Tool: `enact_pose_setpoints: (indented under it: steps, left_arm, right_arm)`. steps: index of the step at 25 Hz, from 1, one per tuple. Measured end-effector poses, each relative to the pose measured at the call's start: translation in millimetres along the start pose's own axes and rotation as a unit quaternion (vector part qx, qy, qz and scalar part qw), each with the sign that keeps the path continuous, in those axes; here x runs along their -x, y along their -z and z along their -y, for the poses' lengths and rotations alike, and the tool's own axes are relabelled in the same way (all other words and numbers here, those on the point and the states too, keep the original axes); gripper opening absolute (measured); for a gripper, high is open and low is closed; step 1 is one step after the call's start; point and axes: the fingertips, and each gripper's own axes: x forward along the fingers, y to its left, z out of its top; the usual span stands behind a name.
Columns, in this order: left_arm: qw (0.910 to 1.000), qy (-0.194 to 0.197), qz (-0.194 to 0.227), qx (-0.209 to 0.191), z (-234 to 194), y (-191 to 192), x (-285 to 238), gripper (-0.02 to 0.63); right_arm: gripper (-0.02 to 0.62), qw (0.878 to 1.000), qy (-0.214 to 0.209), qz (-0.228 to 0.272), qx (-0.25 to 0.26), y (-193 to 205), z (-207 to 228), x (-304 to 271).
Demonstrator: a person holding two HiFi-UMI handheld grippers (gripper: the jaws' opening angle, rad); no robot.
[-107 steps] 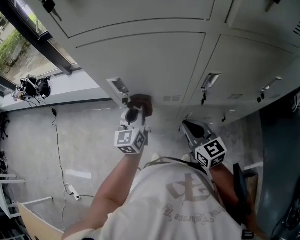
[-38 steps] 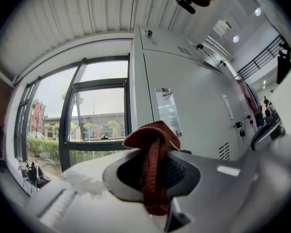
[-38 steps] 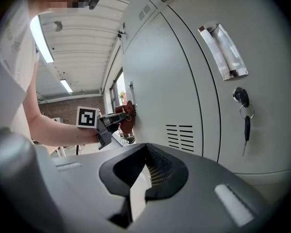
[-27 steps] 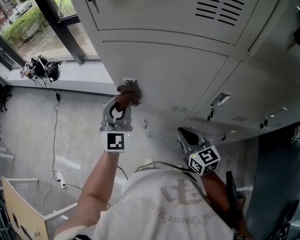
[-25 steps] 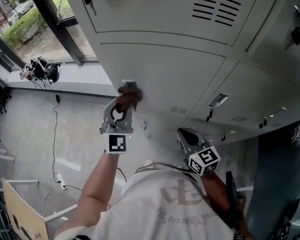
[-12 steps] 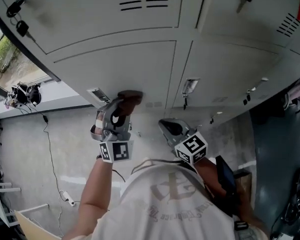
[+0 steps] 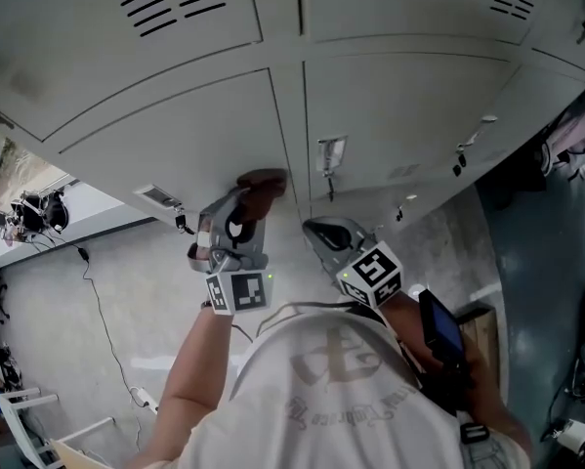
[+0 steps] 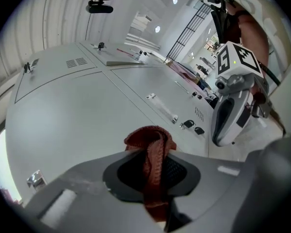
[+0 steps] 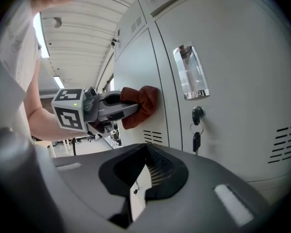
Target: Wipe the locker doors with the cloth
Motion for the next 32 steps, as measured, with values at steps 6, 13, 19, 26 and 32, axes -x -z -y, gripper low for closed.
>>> enact_pose_setpoints:
  steps: [6, 13, 19, 26, 32]
  left_arm:
    - [0.9996, 0.019, 0.012, 0.018, 19.7, -13.4, -15.4, 0.069]
    - [0.9969, -0.004, 0.065, 0.044, -7.1, -42.3, -22.1, 0.067]
    - [0.9902, -0.028, 0.058, 0.124, -19.4, -43.5, -13.3, 0.067]
    - [0.9879, -0.049, 0.044, 0.141, -40.0, -27.9, 1.1, 0.069]
    - [0.9863, -0.069, 0.026, 0.148, -54.5, -6.4, 16.2, 0.067]
  right_arm:
    - [0.008, 1.0, 0.018, -0.005, 0.013, -1.5, 10.6, 12.7]
    - [0.008, 0.996, -0.007, -0.034, 0.084, -18.7, 6.9, -2.3]
    - [0.008, 0.992, -0.037, -0.044, 0.11, -30.4, -12.9, -5.8]
    - [0.008, 0.988, -0.06, -0.053, 0.133, -34.2, -27.6, -19.4]
    - [0.008, 0.986, -0.073, -0.053, 0.138, -35.3, -36.9, -28.1]
